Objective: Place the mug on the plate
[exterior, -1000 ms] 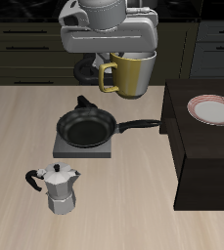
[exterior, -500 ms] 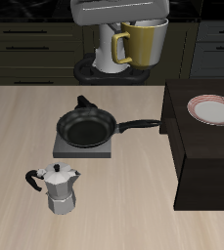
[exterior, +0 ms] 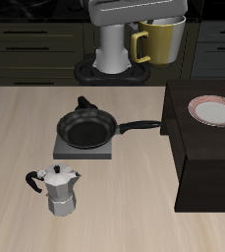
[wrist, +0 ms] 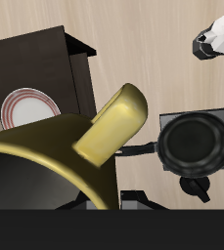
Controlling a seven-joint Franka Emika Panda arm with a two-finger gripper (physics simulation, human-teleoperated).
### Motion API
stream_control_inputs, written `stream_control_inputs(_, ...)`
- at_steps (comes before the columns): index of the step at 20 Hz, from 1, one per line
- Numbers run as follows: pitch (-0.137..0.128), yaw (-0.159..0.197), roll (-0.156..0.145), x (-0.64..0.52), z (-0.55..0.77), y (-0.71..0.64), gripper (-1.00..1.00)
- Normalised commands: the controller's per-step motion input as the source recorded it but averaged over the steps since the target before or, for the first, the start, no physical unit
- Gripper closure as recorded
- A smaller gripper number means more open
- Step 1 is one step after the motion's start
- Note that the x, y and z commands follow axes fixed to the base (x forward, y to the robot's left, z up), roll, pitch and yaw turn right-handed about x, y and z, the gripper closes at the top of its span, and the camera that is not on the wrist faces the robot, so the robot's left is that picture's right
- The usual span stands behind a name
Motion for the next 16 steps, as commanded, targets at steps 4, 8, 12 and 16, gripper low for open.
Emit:
stream_control_inputs(4, 0.007, -0.036, 0.005, 0.03, -0.05, 0.41, 1.0)
stream_control_inputs(8, 0.011, 0.002, 0.034, -0.06, -0.1, 0.51, 1.0)
stream_control_inputs(12, -0.002, 0.0, 0.016, 0.01, -0.07, 0.43, 1.0)
stream_control_inputs(16, 0.022, 0.005, 0.044, -0.02, -0.23, 0.42, 1.0)
